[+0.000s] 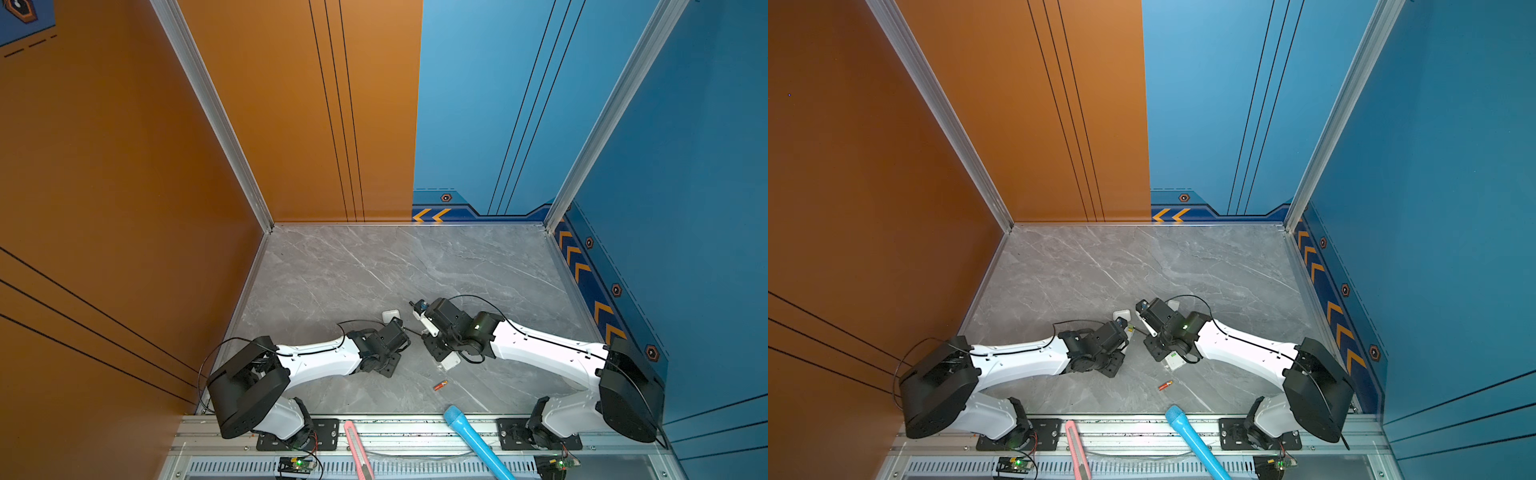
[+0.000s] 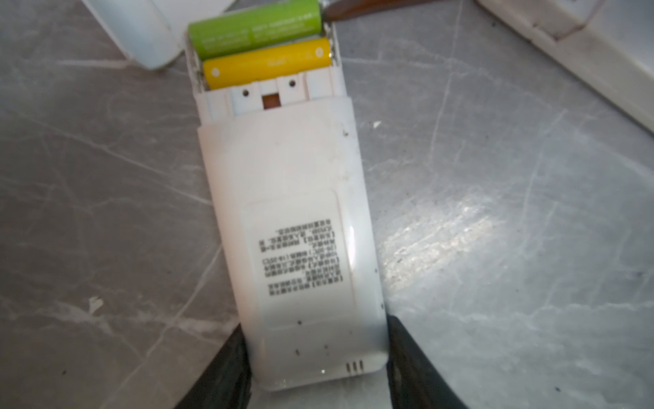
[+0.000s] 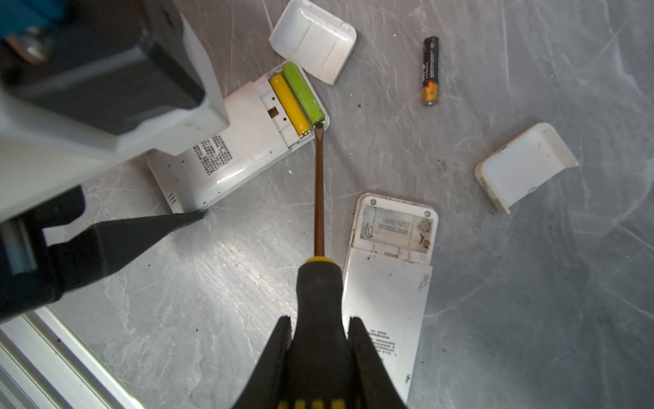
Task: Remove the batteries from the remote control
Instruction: 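Pry the green battery out with the screwdriver while the left holds the remote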
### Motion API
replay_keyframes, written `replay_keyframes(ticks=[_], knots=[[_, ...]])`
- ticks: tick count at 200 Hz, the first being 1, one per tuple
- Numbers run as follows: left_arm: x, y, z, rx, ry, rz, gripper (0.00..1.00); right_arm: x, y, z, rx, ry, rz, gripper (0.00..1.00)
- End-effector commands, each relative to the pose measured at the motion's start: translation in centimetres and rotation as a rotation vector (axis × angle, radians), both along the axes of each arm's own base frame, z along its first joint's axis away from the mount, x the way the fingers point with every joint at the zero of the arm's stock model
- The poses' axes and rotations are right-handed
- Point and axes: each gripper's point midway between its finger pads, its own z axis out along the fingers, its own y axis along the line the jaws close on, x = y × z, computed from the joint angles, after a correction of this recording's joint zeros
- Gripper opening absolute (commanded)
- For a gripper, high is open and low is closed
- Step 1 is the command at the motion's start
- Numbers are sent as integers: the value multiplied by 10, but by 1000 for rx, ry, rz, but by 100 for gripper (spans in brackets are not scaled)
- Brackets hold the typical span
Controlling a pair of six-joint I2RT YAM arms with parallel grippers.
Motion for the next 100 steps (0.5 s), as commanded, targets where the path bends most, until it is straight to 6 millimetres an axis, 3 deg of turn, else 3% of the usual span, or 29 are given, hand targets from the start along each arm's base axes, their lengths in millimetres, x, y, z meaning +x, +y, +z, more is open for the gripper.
replay_keyframes(ticks=[1, 100], knots=[[-42, -25, -29, -53, 163, -233, 0, 4, 35, 8, 155, -12, 55, 0], [-47, -39, -31, -58, 181, -296, 0, 1, 30, 23, 200, -30, 31, 0]])
